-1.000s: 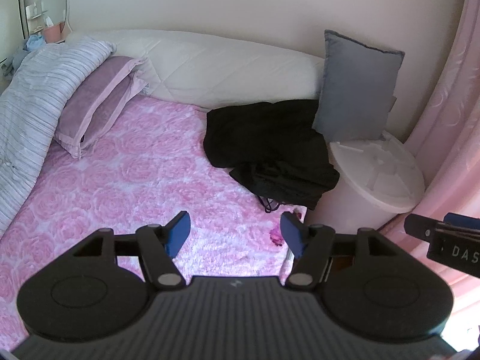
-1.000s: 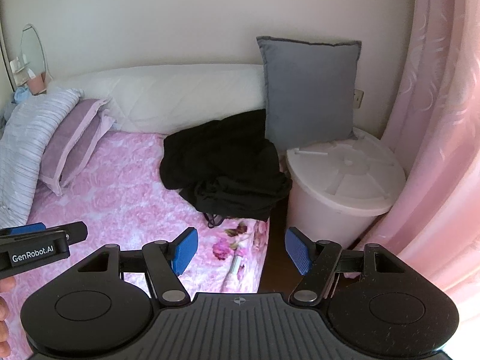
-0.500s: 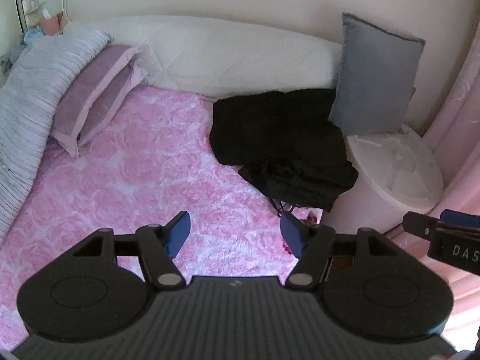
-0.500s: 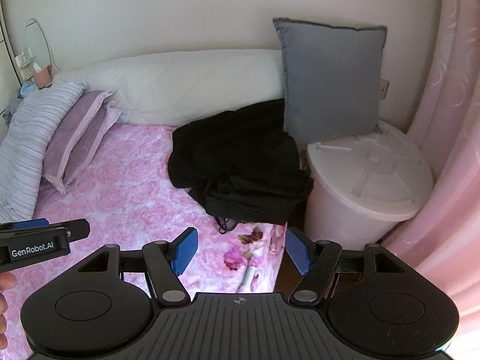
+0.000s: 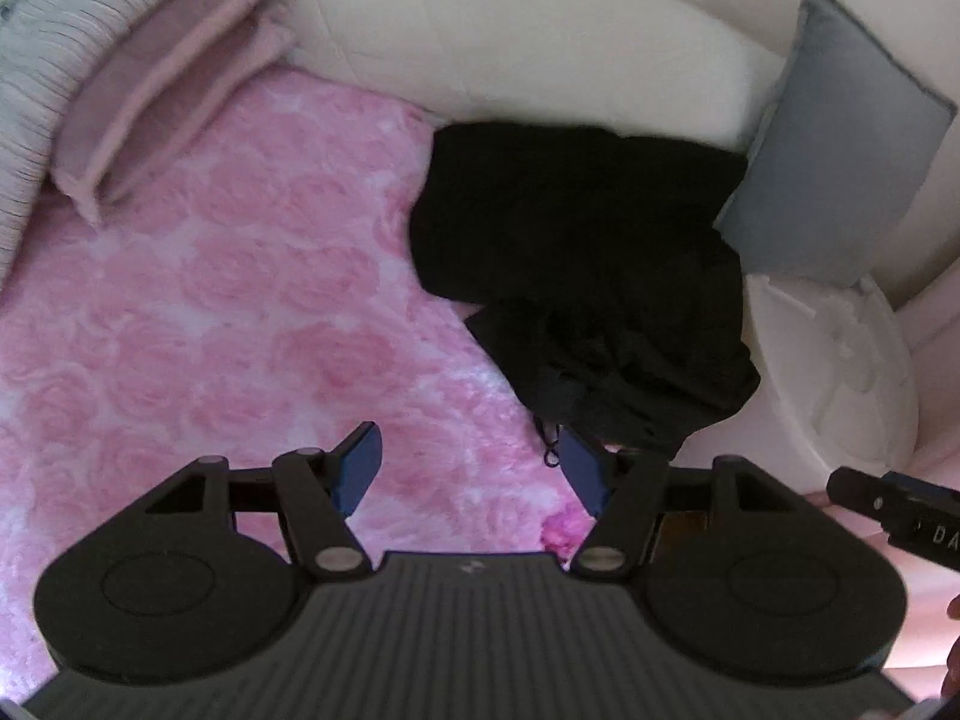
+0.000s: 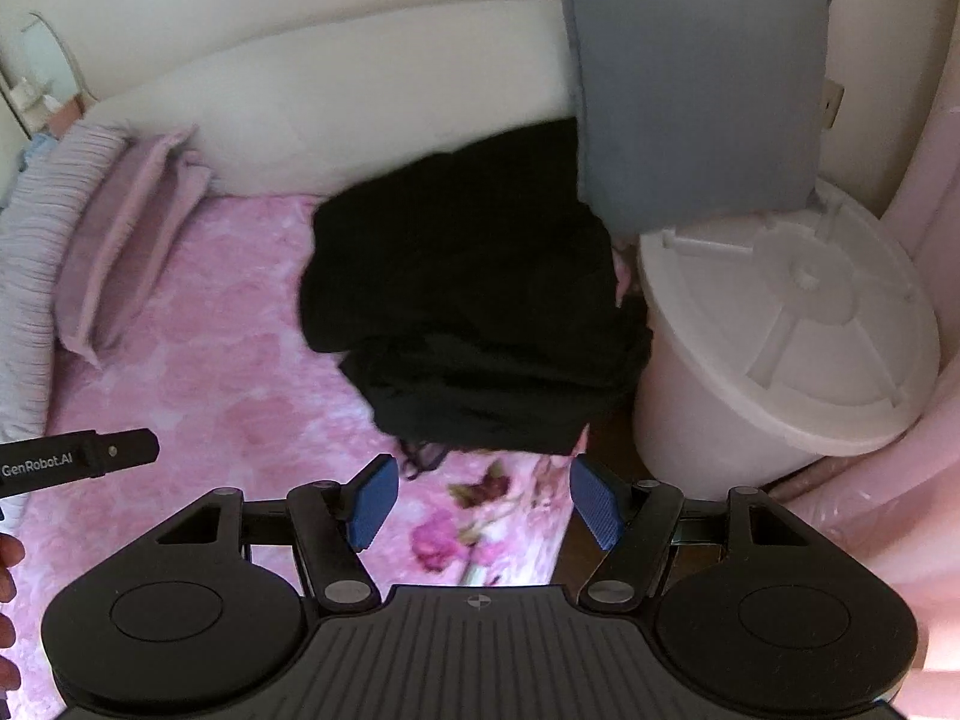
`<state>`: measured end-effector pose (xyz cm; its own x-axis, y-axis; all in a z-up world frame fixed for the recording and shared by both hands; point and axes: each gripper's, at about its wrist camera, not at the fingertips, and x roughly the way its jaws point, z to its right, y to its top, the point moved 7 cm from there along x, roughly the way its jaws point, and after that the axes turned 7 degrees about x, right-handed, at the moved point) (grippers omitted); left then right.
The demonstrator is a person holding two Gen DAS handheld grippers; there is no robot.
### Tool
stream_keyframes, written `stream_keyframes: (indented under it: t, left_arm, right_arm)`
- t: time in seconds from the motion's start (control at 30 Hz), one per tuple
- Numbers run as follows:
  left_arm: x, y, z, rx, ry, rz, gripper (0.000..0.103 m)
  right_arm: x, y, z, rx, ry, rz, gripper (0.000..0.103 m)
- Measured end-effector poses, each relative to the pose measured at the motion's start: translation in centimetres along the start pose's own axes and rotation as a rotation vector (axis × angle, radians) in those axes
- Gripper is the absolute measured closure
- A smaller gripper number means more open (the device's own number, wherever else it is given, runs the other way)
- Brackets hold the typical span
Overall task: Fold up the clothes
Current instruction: 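Grasp the black garment with both grippers and lift it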
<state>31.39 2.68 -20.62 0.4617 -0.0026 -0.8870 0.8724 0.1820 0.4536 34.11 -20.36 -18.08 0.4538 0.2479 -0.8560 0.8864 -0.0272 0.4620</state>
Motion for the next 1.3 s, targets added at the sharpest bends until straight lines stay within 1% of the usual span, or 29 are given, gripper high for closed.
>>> stream_keyframes:
  t: [0.1, 0.2, 0.3, 0.53, 0.67, 0.87, 0.93, 1.0, 1.03, 1.07, 1.1, 1.13, 1.17, 1.2, 1.23, 1.27, 1.3]
  left_arm:
    - [3.3, 1.7, 0.7, -0.022, -0.034, -0.039, 0.041]
    - [6.7, 3.7, 1.0, -0.043, -0.070, -0.057, 0.041]
    - [9.8, 5.5, 0.9, -0.057, -0.078, -0.068, 0.041]
    - [17.1, 9.7, 1.2, -0.058, -0.118, -0.058, 0.041]
    - [21.2, 11.4, 0.5, -0.092, -0.130, -0.055, 0.042]
    - [25.9, 12.4, 0.1, -0.200, -0.224, -0.080, 0.042]
    - [27.5, 12.3, 0.0, -0.265, -0.256, -0.096, 0.042]
    - [29.0, 12.0, 0.0, -0.346, -0.298, -0.110, 0.041]
    - [29.5, 12.0, 0.0, -0.378, -0.303, -0.112, 0.040]
    - [29.8, 12.0, -0.1, -0.402, -0.303, -0.113, 0.041]
    - [30.0, 12.0, -0.1, -0.412, -0.300, -0.115, 0.042]
    - [30.0, 12.1, 0.1, -0.397, -0.292, -0.112, 0.051]
    - [29.9, 12.3, 0.2, -0.382, -0.284, -0.109, 0.062]
    - [29.4, 12.6, 0.4, -0.354, -0.286, -0.094, 0.069]
    - [28.8, 12.9, 0.5, -0.325, -0.289, -0.080, 0.081]
    - [28.3, 13.3, 0.7, -0.296, -0.291, -0.066, 0.088]
    - [27.8, 13.6, 0.9, -0.268, -0.293, -0.051, 0.091]
  right_arm:
    - [2.6, 1.9, 1.0, 0.020, -0.009, -0.021, 0.035]
    - [5.2, 3.7, 2.0, 0.040, -0.018, -0.042, 0.035]
    - [8.0, 5.7, 2.6, 0.058, -0.010, -0.050, 0.035]
    - [15.1, 9.9, 3.4, 0.099, 0.048, -0.038, 0.035]
    - [18.9, 11.3, 3.7, 0.141, 0.068, -0.038, 0.035]
    - [23.5, 12.2, 4.4, 0.234, 0.085, -0.057, 0.035]
    - [25.1, 12.1, 4.2, 0.262, 0.098, -0.078, 0.035]
    - [26.2, 11.9, 4.0, 0.295, 0.133, -0.105, 0.035]
    - [26.5, 11.8, 3.9, 0.308, 0.139, -0.109, 0.035]
    - [26.8, 11.7, 3.9, 0.306, 0.130, -0.113, 0.039]
    - [27.0, 11.6, 3.8, 0.302, 0.118, -0.118, 0.050]
    - [27.1, 11.6, 4.0, 0.304, 0.111, -0.120, 0.058]
    - [26.8, 11.8, 3.9, 0.296, 0.118, -0.114, 0.063]
    - [26.4, 12.0, 3.9, 0.286, 0.127, -0.108, 0.075]
    - [26.1, 12.2, 3.8, 0.277, 0.137, -0.101, 0.083]
    - [25.4, 12.5, 3.4, 0.239, 0.130, -0.085, 0.084]
    - [24.5, 13.0, 2.6, 0.176, 0.111, -0.063, 0.085]
